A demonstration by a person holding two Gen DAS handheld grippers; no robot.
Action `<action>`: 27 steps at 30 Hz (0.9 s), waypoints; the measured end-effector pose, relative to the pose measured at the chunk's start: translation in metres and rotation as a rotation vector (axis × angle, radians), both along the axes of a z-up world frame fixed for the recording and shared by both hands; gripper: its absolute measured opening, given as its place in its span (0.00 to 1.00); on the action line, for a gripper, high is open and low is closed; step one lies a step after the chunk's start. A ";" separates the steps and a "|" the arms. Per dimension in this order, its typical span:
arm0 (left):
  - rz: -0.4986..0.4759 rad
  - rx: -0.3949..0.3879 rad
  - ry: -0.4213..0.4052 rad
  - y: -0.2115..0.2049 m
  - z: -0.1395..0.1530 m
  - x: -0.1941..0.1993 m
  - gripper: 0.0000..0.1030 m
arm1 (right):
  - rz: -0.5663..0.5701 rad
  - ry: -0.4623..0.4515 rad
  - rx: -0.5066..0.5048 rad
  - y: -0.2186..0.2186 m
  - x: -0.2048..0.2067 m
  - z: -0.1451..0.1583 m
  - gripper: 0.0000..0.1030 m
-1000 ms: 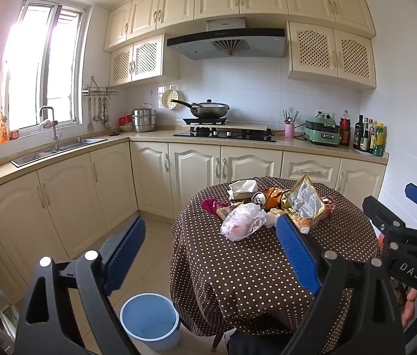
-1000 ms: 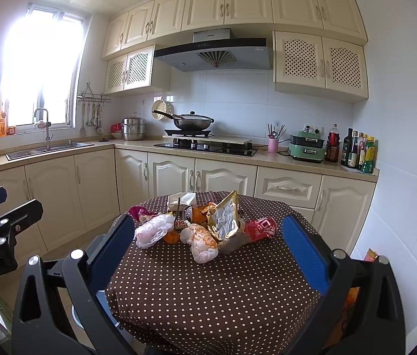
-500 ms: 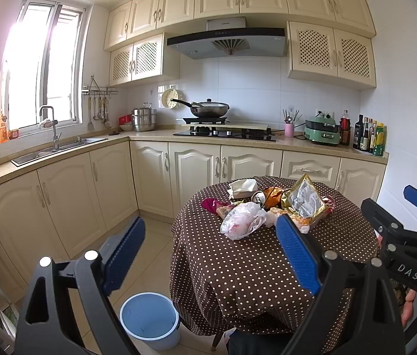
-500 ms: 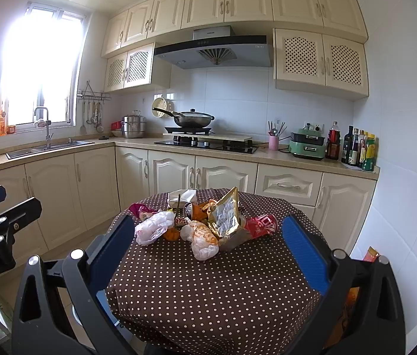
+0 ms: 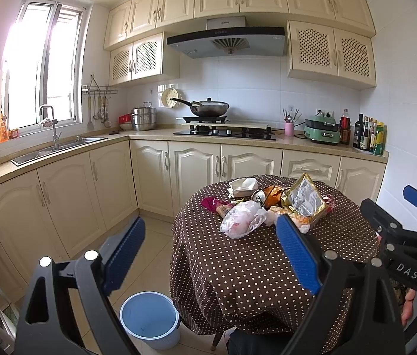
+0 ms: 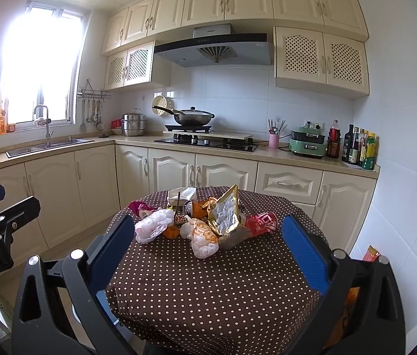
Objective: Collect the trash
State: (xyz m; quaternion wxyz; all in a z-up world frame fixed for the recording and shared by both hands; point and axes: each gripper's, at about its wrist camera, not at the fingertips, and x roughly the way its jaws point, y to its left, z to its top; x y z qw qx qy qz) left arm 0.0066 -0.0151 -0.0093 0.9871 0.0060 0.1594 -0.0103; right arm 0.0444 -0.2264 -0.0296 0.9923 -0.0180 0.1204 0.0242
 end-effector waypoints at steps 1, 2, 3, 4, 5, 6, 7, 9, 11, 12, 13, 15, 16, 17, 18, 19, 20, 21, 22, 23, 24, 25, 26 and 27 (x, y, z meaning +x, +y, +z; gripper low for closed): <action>0.000 -0.001 0.003 0.000 -0.001 0.001 0.86 | 0.001 0.002 0.007 -0.001 0.001 -0.001 0.93; 0.000 -0.002 0.009 0.000 -0.001 0.003 0.86 | 0.000 0.002 0.010 -0.002 0.001 -0.001 0.93; 0.000 -0.002 0.013 0.000 -0.002 0.004 0.86 | -0.003 -0.001 0.014 -0.003 0.001 -0.002 0.93; -0.001 -0.002 0.017 -0.001 -0.003 0.005 0.86 | -0.006 -0.004 0.014 -0.004 0.002 -0.002 0.93; -0.002 -0.001 0.021 -0.001 -0.004 0.006 0.86 | -0.007 -0.005 0.012 -0.005 0.003 -0.003 0.93; -0.003 0.001 0.024 -0.001 -0.005 0.007 0.86 | -0.004 -0.004 0.012 -0.006 0.004 -0.003 0.93; -0.004 0.002 0.027 -0.002 -0.007 0.008 0.86 | 0.003 0.005 0.019 -0.007 0.006 -0.005 0.93; -0.003 0.009 0.041 -0.001 -0.011 0.013 0.86 | 0.022 0.031 0.035 -0.011 0.013 -0.007 0.93; 0.005 0.010 0.058 0.003 -0.016 0.020 0.86 | 0.028 0.054 0.045 -0.015 0.022 -0.011 0.93; 0.007 0.007 0.075 0.005 -0.019 0.026 0.86 | 0.024 0.074 0.042 -0.016 0.029 -0.014 0.93; 0.007 0.006 0.091 0.006 -0.022 0.031 0.86 | 0.024 0.097 0.042 -0.018 0.037 -0.018 0.93; 0.004 0.009 0.124 0.007 -0.031 0.046 0.86 | 0.018 0.124 0.044 -0.021 0.051 -0.024 0.93; 0.002 0.011 0.144 0.006 -0.036 0.054 0.86 | 0.008 0.141 0.043 -0.024 0.059 -0.029 0.93; -0.001 0.011 0.164 0.005 -0.040 0.061 0.86 | 0.002 0.153 0.043 -0.026 0.065 -0.033 0.93; -0.009 0.009 0.181 0.004 -0.045 0.069 0.86 | -0.003 0.161 0.044 -0.028 0.071 -0.036 0.93; -0.028 0.007 0.207 0.002 -0.051 0.080 0.86 | -0.011 0.173 0.041 -0.030 0.078 -0.041 0.93; -0.040 0.005 0.226 0.001 -0.057 0.089 0.86 | -0.016 0.185 0.041 -0.033 0.084 -0.044 0.93; -0.056 0.003 0.259 -0.003 -0.064 0.102 0.86 | -0.018 0.202 0.046 -0.035 0.091 -0.049 0.93; -0.063 0.002 0.276 -0.006 -0.069 0.110 0.85 | -0.021 0.217 0.049 -0.037 0.099 -0.054 0.93; -0.075 0.000 0.291 -0.009 -0.074 0.120 0.85 | -0.025 0.227 0.052 -0.038 0.103 -0.057 0.93; -0.094 -0.004 0.301 -0.013 -0.078 0.130 0.85 | -0.028 0.244 0.057 -0.040 0.110 -0.063 0.93; -0.109 -0.005 0.312 -0.017 -0.082 0.138 0.85 | -0.028 0.262 0.062 -0.041 0.117 -0.068 0.93; -0.135 -0.007 0.326 -0.022 -0.086 0.149 0.85 | -0.026 0.278 0.066 -0.041 0.122 -0.072 0.93; -0.153 -0.007 0.337 -0.027 -0.089 0.160 0.85 | -0.020 0.303 0.069 -0.041 0.129 -0.078 0.93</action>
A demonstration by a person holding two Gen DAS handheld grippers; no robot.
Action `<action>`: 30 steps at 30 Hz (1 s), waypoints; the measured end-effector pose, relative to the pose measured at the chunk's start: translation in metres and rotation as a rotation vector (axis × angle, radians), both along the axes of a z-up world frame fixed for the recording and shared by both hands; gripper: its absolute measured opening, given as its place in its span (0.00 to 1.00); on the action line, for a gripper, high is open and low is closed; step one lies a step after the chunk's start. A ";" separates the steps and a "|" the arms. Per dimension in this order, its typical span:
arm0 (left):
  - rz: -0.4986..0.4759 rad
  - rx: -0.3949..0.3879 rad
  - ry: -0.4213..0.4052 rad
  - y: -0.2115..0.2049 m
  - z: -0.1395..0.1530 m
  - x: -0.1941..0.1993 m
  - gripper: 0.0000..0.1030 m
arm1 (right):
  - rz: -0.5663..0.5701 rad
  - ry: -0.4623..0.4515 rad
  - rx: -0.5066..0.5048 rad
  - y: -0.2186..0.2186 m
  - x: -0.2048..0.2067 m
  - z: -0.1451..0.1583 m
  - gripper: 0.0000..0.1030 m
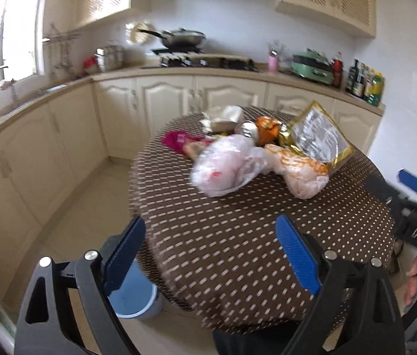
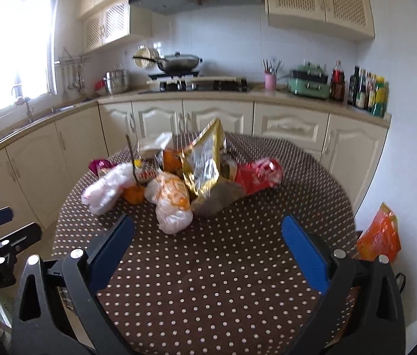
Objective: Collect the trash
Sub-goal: 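Grasp the clear pink-filled bag with the left tool while the right tool grasps the orange-white bread bag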
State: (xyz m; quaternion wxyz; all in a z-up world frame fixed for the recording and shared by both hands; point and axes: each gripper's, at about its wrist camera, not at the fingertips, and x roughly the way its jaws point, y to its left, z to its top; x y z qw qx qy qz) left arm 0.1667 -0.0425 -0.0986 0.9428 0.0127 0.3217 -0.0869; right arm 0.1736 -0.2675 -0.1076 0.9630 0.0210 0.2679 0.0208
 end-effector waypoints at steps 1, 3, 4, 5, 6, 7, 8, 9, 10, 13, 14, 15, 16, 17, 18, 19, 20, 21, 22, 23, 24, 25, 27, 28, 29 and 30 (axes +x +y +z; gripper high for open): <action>-0.005 0.003 0.007 -0.004 -0.003 0.008 0.85 | 0.006 0.019 0.005 0.000 0.007 -0.005 0.93; -0.024 0.013 0.029 -0.014 -0.011 0.029 0.78 | 0.012 0.048 0.023 -0.002 0.018 -0.012 0.93; -0.029 0.020 0.042 -0.020 -0.015 0.037 0.69 | 0.014 0.067 0.042 -0.003 0.024 -0.016 0.93; -0.033 0.027 0.059 -0.024 -0.018 0.047 0.66 | 0.015 0.076 0.055 -0.004 0.028 -0.018 0.93; -0.040 0.028 0.070 -0.028 -0.021 0.055 0.64 | 0.017 0.088 0.071 -0.005 0.034 -0.020 0.93; -0.045 0.029 0.074 -0.030 -0.024 0.061 0.64 | 0.016 0.096 0.076 -0.005 0.039 -0.021 0.93; -0.044 0.039 0.084 -0.033 -0.027 0.070 0.62 | 0.018 0.100 0.079 -0.005 0.042 -0.021 0.93; -0.043 0.052 0.090 -0.036 -0.029 0.077 0.57 | 0.020 0.103 0.086 -0.006 0.046 -0.022 0.93; -0.046 0.063 0.092 -0.040 -0.032 0.083 0.56 | 0.020 0.109 0.094 -0.006 0.051 -0.023 0.93; -0.050 0.084 0.110 -0.044 -0.037 0.097 0.49 | 0.036 0.138 0.140 -0.006 0.064 -0.027 0.93; -0.051 0.084 0.115 -0.045 -0.040 0.103 0.49 | 0.043 0.147 0.153 -0.006 0.067 -0.028 0.93; -0.054 0.078 0.119 -0.045 -0.041 0.109 0.46 | 0.055 0.159 0.178 -0.006 0.071 -0.030 0.93; -0.056 0.077 0.124 -0.045 -0.042 0.112 0.33 | 0.063 0.173 0.195 -0.005 0.074 -0.032 0.93; -0.053 0.083 0.125 -0.044 -0.043 0.116 0.27 | 0.069 0.181 0.201 -0.003 0.076 -0.033 0.93; -0.051 0.076 0.126 -0.042 -0.044 0.118 0.22 | 0.080 0.188 0.212 -0.001 0.079 -0.034 0.93; -0.056 0.061 0.123 -0.040 -0.043 0.118 0.18 | 0.092 0.198 0.232 0.001 0.082 -0.035 0.86; -0.061 0.047 0.117 -0.037 -0.042 0.116 0.16 | 0.100 0.210 0.249 0.001 0.084 -0.036 0.81; -0.061 0.042 0.110 -0.034 -0.040 0.113 0.14 | 0.108 0.224 0.270 0.002 0.087 -0.037 0.73; -0.060 0.035 0.102 -0.032 -0.039 0.109 0.13 | 0.116 0.243 0.290 0.004 0.091 -0.040 0.69; -0.061 0.022 0.093 -0.029 -0.037 0.105 0.12 | 0.117 0.251 0.297 0.004 0.093 -0.041 0.66; -0.060 0.010 0.087 -0.025 -0.035 0.100 0.10 | 0.122 0.254 0.309 0.005 0.095 -0.042 0.57; -0.064 -0.004 0.079 -0.022 -0.033 0.095 0.09 | 0.128 0.261 0.321 0.007 0.097 -0.043 0.46; -0.083 -0.055 0.071 -0.017 -0.030 0.085 0.07 | 0.135 0.270 0.351 0.007 0.099 -0.045 0.34; -0.090 -0.076 0.068 -0.015 -0.028 0.081 0.07 | 0.135 0.267 0.362 0.007 0.098 -0.044 0.30; -0.094 -0.096 0.064 -0.012 -0.027 0.077 0.06 | 0.134 0.260 0.365 0.007 0.096 -0.042 0.29; -0.093 -0.111 0.060 -0.009 -0.025 0.072 0.06 | 0.135 0.244 0.368 0.007 0.092 -0.039 0.27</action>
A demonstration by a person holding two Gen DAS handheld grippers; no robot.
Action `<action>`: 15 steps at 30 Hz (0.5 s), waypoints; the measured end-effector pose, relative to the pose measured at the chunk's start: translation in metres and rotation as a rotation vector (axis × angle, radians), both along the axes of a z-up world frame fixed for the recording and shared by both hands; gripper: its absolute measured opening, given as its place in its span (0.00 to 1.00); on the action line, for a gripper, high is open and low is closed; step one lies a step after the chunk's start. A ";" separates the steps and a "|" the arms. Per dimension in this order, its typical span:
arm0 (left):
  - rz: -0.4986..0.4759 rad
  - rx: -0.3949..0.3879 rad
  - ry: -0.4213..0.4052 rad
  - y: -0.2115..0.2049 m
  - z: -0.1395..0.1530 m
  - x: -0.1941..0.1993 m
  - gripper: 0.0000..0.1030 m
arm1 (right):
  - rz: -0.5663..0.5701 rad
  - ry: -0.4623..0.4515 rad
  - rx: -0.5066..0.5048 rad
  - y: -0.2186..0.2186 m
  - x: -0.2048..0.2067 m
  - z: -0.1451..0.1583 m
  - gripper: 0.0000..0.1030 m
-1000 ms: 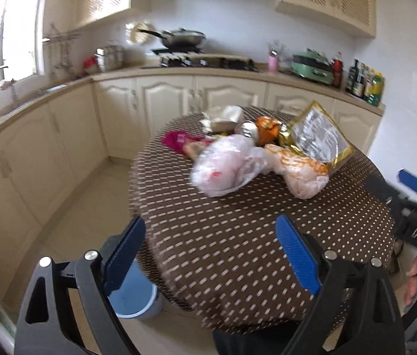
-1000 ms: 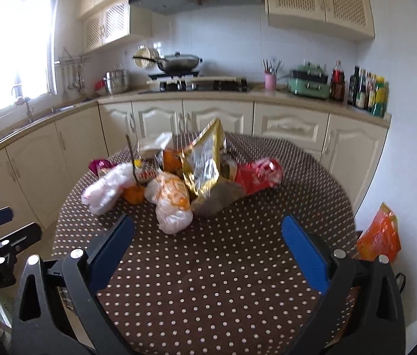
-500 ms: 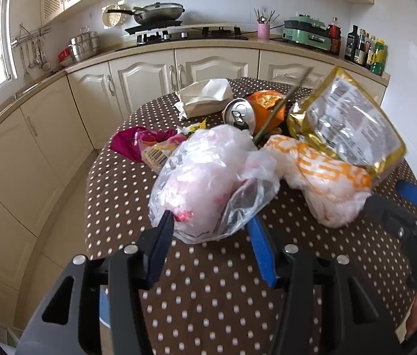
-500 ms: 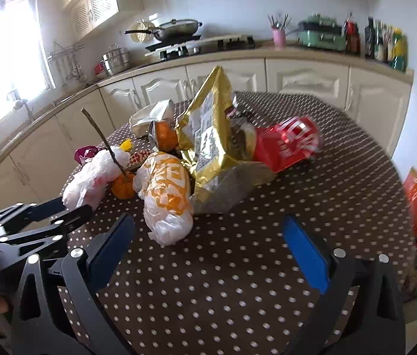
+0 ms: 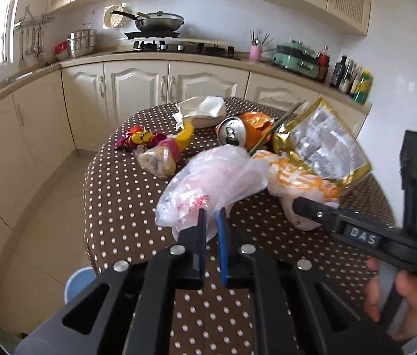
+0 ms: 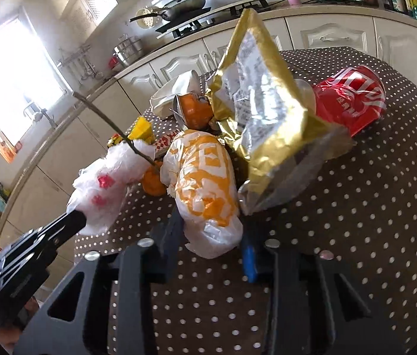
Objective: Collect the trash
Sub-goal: 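Grasp the clear pink-filled bag with the left tool while the right tool grasps the orange-white bread bag, then carry both bags over the blue bin and open both tools to drop them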
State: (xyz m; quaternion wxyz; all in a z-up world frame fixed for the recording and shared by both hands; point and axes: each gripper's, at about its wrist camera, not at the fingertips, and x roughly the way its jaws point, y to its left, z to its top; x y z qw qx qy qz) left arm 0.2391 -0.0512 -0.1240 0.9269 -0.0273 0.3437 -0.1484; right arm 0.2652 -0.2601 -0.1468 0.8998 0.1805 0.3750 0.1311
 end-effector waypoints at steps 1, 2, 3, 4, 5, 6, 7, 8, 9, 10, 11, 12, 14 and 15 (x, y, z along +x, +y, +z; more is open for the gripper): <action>0.002 -0.006 -0.007 0.002 0.001 -0.005 0.05 | 0.001 -0.017 -0.006 0.001 -0.006 0.004 0.26; 0.005 -0.014 -0.014 0.004 0.002 -0.010 0.05 | 0.003 -0.031 -0.012 0.003 -0.012 0.007 0.25; 0.010 -0.025 -0.023 0.007 0.004 -0.016 0.05 | 0.007 -0.043 -0.014 0.004 -0.018 0.008 0.24; 0.012 -0.041 -0.029 0.011 0.006 -0.020 0.05 | 0.015 -0.058 -0.018 0.005 -0.024 0.009 0.23; 0.015 -0.058 -0.035 0.013 0.007 -0.025 0.05 | 0.015 -0.063 -0.025 0.008 -0.027 0.010 0.23; 0.019 -0.071 -0.041 0.017 0.008 -0.032 0.04 | 0.019 -0.071 -0.022 0.009 -0.032 0.013 0.23; 0.024 -0.074 -0.045 0.019 0.008 -0.037 0.04 | 0.022 -0.088 -0.022 0.011 -0.038 0.017 0.23; 0.035 -0.080 -0.053 0.023 0.009 -0.042 0.04 | 0.015 -0.108 -0.050 0.014 -0.045 0.021 0.23; 0.046 -0.094 -0.062 0.028 0.011 -0.048 0.04 | 0.012 -0.131 -0.080 0.020 -0.049 0.025 0.23; 0.056 -0.103 -0.070 0.032 0.013 -0.053 0.04 | 0.015 -0.157 -0.099 0.026 -0.056 0.032 0.23; 0.067 -0.108 -0.076 0.037 0.015 -0.059 0.04 | 0.021 -0.181 -0.110 0.032 -0.061 0.037 0.23; 0.085 -0.109 -0.089 0.042 0.018 -0.066 0.04 | 0.030 -0.207 -0.133 0.040 -0.067 0.041 0.23; 0.115 -0.100 -0.103 0.055 0.021 -0.077 0.04 | 0.071 -0.257 -0.161 0.060 -0.079 0.049 0.23; 0.132 -0.097 -0.107 0.063 0.022 -0.083 0.04 | 0.092 -0.269 -0.170 0.071 -0.080 0.049 0.23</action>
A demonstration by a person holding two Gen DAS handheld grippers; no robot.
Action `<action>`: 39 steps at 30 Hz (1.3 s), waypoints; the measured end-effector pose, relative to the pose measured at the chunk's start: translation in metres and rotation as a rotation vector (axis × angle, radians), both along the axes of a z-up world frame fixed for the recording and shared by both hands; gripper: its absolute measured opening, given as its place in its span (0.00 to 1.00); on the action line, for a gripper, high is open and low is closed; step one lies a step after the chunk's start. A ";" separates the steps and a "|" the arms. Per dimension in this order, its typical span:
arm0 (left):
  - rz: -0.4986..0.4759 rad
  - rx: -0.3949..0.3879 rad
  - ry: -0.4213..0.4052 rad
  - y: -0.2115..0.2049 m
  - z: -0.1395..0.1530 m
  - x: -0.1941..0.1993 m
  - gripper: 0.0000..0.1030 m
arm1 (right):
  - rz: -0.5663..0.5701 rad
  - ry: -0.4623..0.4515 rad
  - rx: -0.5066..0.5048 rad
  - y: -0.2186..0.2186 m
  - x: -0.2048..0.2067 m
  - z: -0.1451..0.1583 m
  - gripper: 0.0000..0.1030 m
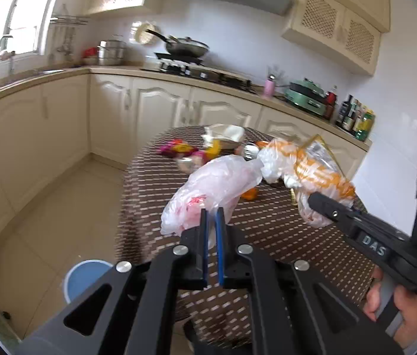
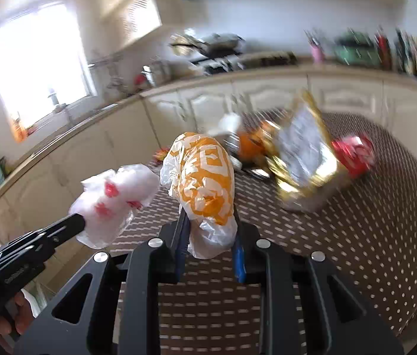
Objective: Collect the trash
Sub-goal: 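Carry both bags over the blue bin and open both tools to drop them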
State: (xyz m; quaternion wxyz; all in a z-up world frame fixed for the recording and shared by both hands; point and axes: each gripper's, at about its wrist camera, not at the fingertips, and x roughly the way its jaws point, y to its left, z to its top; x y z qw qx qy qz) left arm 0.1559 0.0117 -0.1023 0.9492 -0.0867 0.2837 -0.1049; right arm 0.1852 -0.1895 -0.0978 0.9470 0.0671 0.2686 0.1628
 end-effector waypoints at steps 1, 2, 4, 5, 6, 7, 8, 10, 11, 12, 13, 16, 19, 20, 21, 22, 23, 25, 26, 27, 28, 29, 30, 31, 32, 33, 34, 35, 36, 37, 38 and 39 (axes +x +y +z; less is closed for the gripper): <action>0.012 0.003 0.001 0.007 0.000 -0.004 0.04 | 0.034 -0.018 -0.021 0.017 -0.005 0.002 0.23; 0.034 0.009 0.006 0.016 -0.001 -0.008 0.04 | 0.058 -0.023 -0.033 0.027 -0.006 0.001 0.23; 0.083 0.013 0.022 0.036 -0.006 -0.015 0.04 | 0.146 -0.005 -0.038 0.059 -0.009 -0.007 0.23; 0.117 0.022 0.037 0.049 -0.011 -0.017 0.04 | 0.175 0.006 -0.041 0.068 -0.010 -0.011 0.23; 0.160 0.031 0.056 0.063 -0.016 -0.019 0.04 | 0.219 0.018 -0.053 0.086 -0.011 -0.018 0.23; 0.190 0.036 0.071 0.073 -0.022 -0.020 0.04 | 0.255 0.029 -0.066 0.103 -0.010 -0.024 0.23; 0.224 0.039 0.092 0.087 -0.029 -0.021 0.04 | 0.289 0.044 -0.073 0.118 -0.007 -0.031 0.23; 0.284 0.042 0.132 0.112 -0.044 -0.023 0.04 | 0.355 0.067 -0.089 0.151 -0.001 -0.043 0.23; 0.318 0.046 0.155 0.126 -0.053 -0.024 0.04 | 0.376 0.075 -0.103 0.164 -0.001 -0.050 0.23; 0.350 0.045 0.183 0.139 -0.063 -0.024 0.04 | 0.403 0.092 -0.115 0.180 0.003 -0.059 0.23; 0.372 0.040 0.203 0.151 -0.071 -0.024 0.04 | 0.426 0.111 -0.123 0.196 0.006 -0.068 0.23; 0.429 0.015 0.278 0.187 -0.105 -0.017 0.04 | 0.459 0.162 -0.159 0.231 0.017 -0.098 0.23; 0.464 0.035 0.369 0.211 -0.141 0.003 0.04 | 0.463 0.216 -0.195 0.253 0.038 -0.125 0.23; 0.464 0.026 0.387 0.219 -0.151 0.006 0.04 | 0.463 0.240 -0.208 0.261 0.047 -0.139 0.24; 0.463 0.009 0.417 0.226 -0.164 0.016 0.04 | 0.460 0.255 -0.223 0.266 0.054 -0.148 0.24; 0.461 0.006 0.434 0.230 -0.172 0.022 0.04 | 0.458 0.272 -0.234 0.271 0.062 -0.157 0.24; 0.458 0.010 0.453 0.234 -0.182 0.031 0.04 | 0.456 0.283 -0.237 0.273 0.064 -0.161 0.24; 0.449 0.014 0.485 0.239 -0.199 0.046 0.04 | 0.450 0.315 -0.251 0.280 0.078 -0.176 0.24; 0.441 0.001 0.499 0.242 -0.207 0.055 0.04 | 0.447 0.322 -0.256 0.280 0.083 -0.180 0.24; 0.439 -0.004 0.506 0.243 -0.214 0.059 0.04 | 0.439 0.328 -0.270 0.281 0.089 -0.185 0.24; 0.435 -0.012 0.521 0.244 -0.221 0.072 0.04 | 0.432 0.335 -0.285 0.284 0.093 -0.191 0.24; 0.432 -0.015 0.529 0.243 -0.225 0.078 0.04 | 0.424 0.341 -0.294 0.287 0.097 -0.195 0.24; 0.433 -0.019 0.532 0.245 -0.229 0.087 0.04 | 0.417 0.344 -0.303 0.289 0.101 -0.200 0.24; 0.437 -0.020 0.534 0.247 -0.233 0.094 0.06 | 0.410 0.348 -0.308 0.293 0.102 -0.204 0.24; 0.442 -0.017 0.536 0.247 -0.235 0.098 0.08 | 0.406 0.353 -0.310 0.294 0.104 -0.206 0.24; 0.439 -0.017 0.533 0.248 -0.236 0.105 0.09 | 0.399 0.356 -0.310 0.294 0.107 -0.209 0.24; 0.439 -0.021 0.530 0.250 -0.240 0.107 0.19 | 0.393 0.357 -0.317 0.296 0.110 -0.212 0.24; 0.443 -0.028 0.527 0.251 -0.241 0.108 0.26 | 0.390 0.362 -0.321 0.298 0.114 -0.214 0.24; 0.454 -0.031 0.523 0.251 -0.240 0.110 0.37 | 0.388 0.365 -0.318 0.300 0.116 -0.216 0.24; 0.460 -0.033 0.518 0.251 -0.240 0.110 0.39 | 0.387 0.364 -0.323 0.302 0.117 -0.217 0.24; 0.464 -0.041 0.515 0.252 -0.240 0.110 0.39 | 0.386 0.364 -0.326 0.304 0.117 -0.218 0.24; 0.464 -0.048 0.517 0.253 -0.241 0.110 0.39 | 0.387 0.368 -0.323 0.305 0.118 -0.218 0.25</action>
